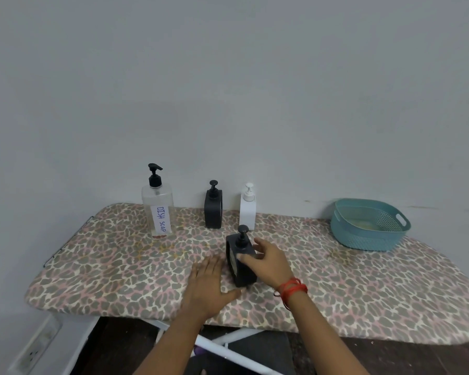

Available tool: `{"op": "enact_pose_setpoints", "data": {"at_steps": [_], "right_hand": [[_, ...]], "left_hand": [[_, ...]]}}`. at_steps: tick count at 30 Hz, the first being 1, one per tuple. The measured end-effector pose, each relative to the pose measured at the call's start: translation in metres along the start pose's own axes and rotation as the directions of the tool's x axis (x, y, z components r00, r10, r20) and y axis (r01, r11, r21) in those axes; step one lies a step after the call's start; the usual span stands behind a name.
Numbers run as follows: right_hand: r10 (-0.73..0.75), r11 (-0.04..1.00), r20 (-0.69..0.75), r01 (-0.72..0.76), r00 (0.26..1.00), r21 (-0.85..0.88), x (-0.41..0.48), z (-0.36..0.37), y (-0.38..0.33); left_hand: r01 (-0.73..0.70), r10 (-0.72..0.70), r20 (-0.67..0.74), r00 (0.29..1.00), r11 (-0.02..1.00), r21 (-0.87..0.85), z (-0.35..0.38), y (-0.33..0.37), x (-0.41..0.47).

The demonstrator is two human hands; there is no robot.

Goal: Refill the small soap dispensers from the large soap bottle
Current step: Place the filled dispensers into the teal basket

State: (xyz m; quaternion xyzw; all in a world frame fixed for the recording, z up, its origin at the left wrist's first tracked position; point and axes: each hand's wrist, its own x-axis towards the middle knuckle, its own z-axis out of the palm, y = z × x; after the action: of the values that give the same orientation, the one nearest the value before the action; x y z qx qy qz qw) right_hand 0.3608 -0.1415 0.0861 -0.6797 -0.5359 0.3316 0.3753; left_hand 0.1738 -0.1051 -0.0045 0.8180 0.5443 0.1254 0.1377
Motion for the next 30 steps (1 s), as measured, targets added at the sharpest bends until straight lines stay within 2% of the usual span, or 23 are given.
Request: {"op": "enact_pose_setpoints", "data": {"at_steps": [2, 6, 12, 15, 21, 26, 30], "right_hand": [[-0.029, 0.993, 0.004, 0.029, 1.0, -0.112, 0.003, 0.008, -0.013], [-0.004, 0.965, -0.047, -0.009, 0.999, -0.262, 0.01, 0.02, -0.028], [0.01, 0.993, -0.196, -0.033, 0.981, -0.114, 0.01, 0.005, -0.029], [-0.013, 0.997, -0.271, -0.008, 0.963, -0.076, 0.015, -0.031, -0.031], [-0.023, 0.987, -0.396, -0.042, 0.918, -0.155, 0.042, -0.131, -0.026], [0.015, 0.978, -0.522, -0.121, 0.853, -0.169, 0.081, -0.208, -0.008], [0.079, 0.966, -0.567, -0.204, 0.82, -0.161, 0.11, -0.246, 0.019]], "left_hand": [[-0.018, 0.018, -0.006, 1.0, 1.0, 0.017, 0.002, 0.001, 0.0], [-0.029, 0.03, -0.019, 0.999, 0.998, 0.05, 0.002, 0.0, 0.002], [-0.011, 0.011, -0.015, 1.0, 1.0, 0.02, 0.009, 0.018, 0.01], [-0.018, 0.018, 0.011, 1.0, 1.0, -0.01, 0.017, 0.048, 0.023], [-0.063, 0.066, 0.104, 0.992, 0.997, -0.033, 0.051, 0.129, 0.065], [-0.045, 0.045, 0.003, 0.999, 0.999, -0.021, 0.072, 0.138, 0.073], [-0.048, 0.047, -0.047, 0.998, 0.999, -0.025, 0.074, 0.135, 0.072]]}}
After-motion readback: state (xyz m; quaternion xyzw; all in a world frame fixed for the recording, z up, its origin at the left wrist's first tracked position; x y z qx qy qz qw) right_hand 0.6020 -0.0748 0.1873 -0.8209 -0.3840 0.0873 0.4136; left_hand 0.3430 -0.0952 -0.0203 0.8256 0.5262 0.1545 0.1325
